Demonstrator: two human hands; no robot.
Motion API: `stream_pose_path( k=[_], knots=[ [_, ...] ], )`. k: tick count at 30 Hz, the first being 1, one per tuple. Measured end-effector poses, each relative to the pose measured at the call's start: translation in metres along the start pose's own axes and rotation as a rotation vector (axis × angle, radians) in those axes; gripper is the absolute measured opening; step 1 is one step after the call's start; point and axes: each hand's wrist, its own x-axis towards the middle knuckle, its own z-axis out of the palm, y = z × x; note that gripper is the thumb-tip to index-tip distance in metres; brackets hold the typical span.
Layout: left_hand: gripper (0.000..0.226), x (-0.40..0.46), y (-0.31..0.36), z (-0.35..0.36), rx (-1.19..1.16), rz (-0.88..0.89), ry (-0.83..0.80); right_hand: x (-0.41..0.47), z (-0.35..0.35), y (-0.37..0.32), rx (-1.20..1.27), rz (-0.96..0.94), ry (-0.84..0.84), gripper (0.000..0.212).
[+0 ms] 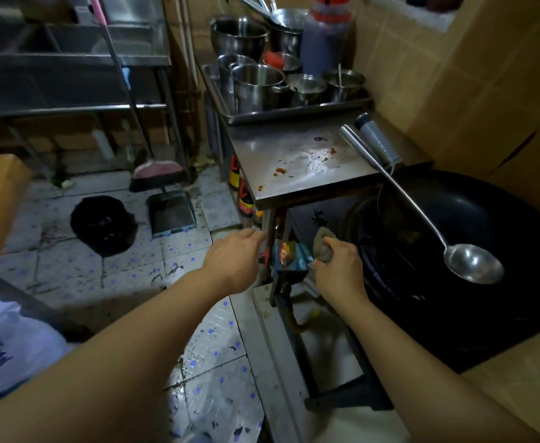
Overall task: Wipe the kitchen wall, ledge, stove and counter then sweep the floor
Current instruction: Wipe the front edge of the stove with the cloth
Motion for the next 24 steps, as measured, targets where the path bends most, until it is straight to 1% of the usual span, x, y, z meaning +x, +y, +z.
stream_pose_path(
  k=[4,7,10,13,16,18,22,24],
  knots=[
    [0.061,0.034,-0.007,-0.005,0.006,0.046,0.005,0.027,0.005,-0.005,0.01,0.025,0.038,0.05],
    [0.061,0.063,-0.018,-0.006,0.001,0.097,-0.006,0.05,0.016,-0.006,0.029,0.086,0.068,0.048],
    [0.059,0.094,-0.034,-0.009,-0.006,0.165,-0.049,0.071,0.031,-0.008,0.045,0.165,0.133,0.039],
    [0.056,0.126,-0.051,-0.013,0.008,0.232,-0.097,0.084,0.043,-0.018,0.044,0.244,0.182,0.045],
    [0.051,0.156,-0.061,-0.016,0.018,0.325,-0.143,0.092,0.055,-0.026,0.081,0.308,0.255,0.046],
    [0.052,0.172,-0.063,-0.015,0.014,0.377,-0.178,0.098,0.061,-0.027,0.104,0.345,0.301,0.046],
    [0.048,0.201,-0.056,-0.006,0.036,0.498,-0.179,0.122,0.06,-0.027,0.072,0.336,0.388,0.035],
    [0.044,0.216,-0.051,0.001,0.048,0.536,-0.152,0.14,0.058,-0.023,0.041,0.283,0.414,0.033]
  ],
)
